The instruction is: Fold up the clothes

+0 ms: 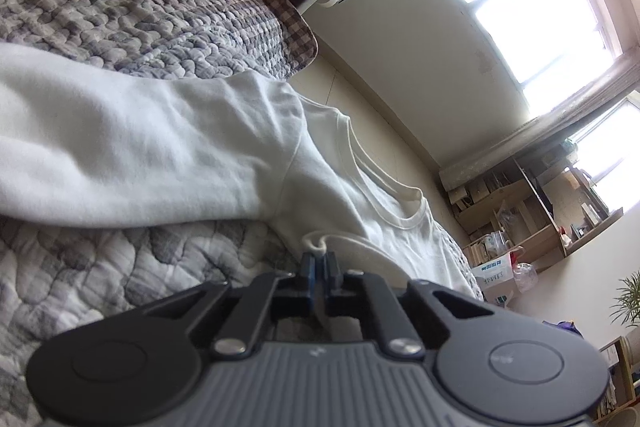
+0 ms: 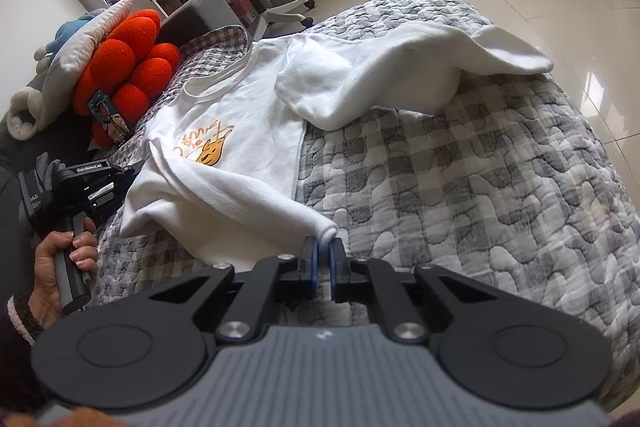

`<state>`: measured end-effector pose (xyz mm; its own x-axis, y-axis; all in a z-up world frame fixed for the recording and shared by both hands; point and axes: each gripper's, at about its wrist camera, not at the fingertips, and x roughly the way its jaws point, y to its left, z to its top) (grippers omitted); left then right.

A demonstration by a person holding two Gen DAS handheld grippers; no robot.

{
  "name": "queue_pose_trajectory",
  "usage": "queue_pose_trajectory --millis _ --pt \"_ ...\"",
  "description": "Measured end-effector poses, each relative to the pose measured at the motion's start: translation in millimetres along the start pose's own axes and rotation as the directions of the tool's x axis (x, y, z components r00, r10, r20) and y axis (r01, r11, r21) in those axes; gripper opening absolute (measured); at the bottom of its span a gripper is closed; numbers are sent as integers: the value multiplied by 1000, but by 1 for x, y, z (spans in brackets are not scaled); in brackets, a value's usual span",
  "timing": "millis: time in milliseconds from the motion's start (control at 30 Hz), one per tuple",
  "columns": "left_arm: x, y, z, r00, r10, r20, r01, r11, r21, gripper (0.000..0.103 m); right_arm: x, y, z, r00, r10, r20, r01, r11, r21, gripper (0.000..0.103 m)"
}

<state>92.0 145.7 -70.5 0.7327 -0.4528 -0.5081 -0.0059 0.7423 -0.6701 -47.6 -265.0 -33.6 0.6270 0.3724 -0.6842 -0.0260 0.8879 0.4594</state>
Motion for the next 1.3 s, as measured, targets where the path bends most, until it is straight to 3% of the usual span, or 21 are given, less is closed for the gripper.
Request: queue_pose_trajectory --millis 133,300,767,1100,1300 --pt "-22 -12 1 1000 -13 11 12 995 96 3 -6 2 1 1000 10 17 -10 1000 -8 7" --pt "-54 -30 -4 999 -21 38 11 968 250 3 -11 2 3 999 26 36 -26 1000 -2 7" --pt "-165 -47 -17 992 -84 96 30 885 464 3 -45 7 13 993 56 101 -56 998 -3 7" --pt "-228 -53 -51 992 -123 9 95 802 589 3 -75 19 3 995 57 83 -50 995 -91 7" --pt "-249 -42 -74 996 -73 -59 94 776 624 3 -88 21 -11 998 49 48 -43 991 -126 7"
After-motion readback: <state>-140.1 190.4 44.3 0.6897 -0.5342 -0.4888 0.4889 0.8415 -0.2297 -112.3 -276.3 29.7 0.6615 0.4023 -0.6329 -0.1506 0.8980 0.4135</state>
